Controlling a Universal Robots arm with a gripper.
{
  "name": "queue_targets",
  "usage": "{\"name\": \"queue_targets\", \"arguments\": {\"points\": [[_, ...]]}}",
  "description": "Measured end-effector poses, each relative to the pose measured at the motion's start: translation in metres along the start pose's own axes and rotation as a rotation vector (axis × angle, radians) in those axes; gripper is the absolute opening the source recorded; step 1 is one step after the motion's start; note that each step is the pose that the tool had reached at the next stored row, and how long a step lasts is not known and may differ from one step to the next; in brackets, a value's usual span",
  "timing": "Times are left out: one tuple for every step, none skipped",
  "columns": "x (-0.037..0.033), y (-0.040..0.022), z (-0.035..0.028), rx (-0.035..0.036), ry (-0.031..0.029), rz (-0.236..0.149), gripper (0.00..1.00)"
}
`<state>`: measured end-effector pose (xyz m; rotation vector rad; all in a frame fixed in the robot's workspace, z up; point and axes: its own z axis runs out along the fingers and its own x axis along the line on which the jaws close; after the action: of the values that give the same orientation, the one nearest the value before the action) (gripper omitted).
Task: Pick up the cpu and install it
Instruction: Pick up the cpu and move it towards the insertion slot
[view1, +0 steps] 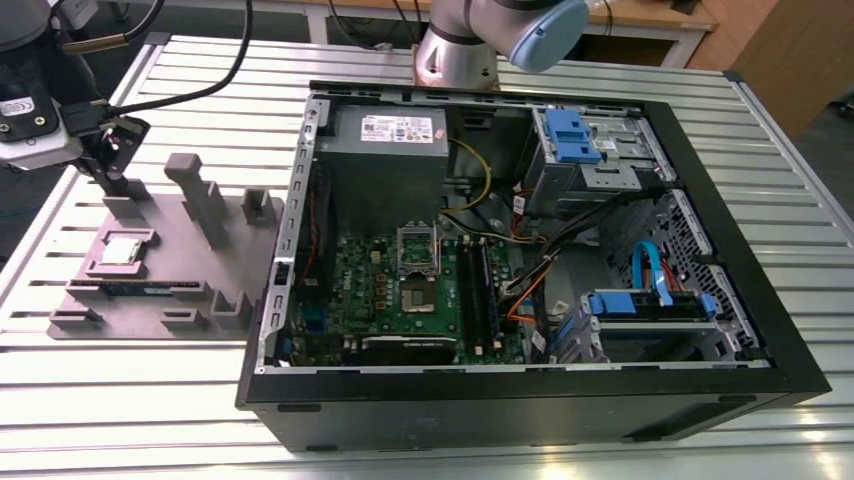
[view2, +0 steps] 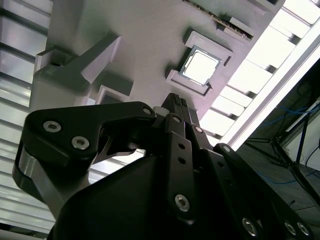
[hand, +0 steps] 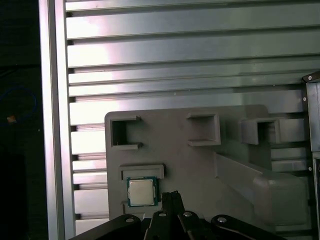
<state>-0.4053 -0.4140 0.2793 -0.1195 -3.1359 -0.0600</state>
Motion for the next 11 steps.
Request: {"name": "queue_targets", "arguments": {"points": [[0.0000, 0.0000, 0.0000, 0.0001, 0.0000, 0.000, 0.11], [0.0000, 0.0000, 0.0000, 0.0000, 0.0000, 0.000, 0.11], [0.0000, 0.0000, 0.0000, 0.0000, 0.0000, 0.000, 0.11], [0.0000, 0.0000, 0.0000, 0.0000, 0.0000, 0.000, 0.11], [0.0000, 0.0000, 0.0001, 0.0000, -0.0001, 0.000, 0.11], [0.0003, 0.0000, 0.0002, -0.0001, -0.0002, 0.000, 0.11], [0.0010, -0.0001, 0.0003, -0.0001, -0.0002, 0.000, 0.11], [0.0016, -0.0001, 0.0004, 0.0000, -0.0001, 0.000, 0.11], [0.0023, -0.0002, 0.0006, -0.0001, -0.0002, 0.000, 0.11], [0.0035, -0.0004, 0.0009, 0.0000, -0.0001, 0.000, 0.11], [0.0047, -0.0006, 0.0013, 0.0000, -0.0001, 0.000, 0.11]]}}
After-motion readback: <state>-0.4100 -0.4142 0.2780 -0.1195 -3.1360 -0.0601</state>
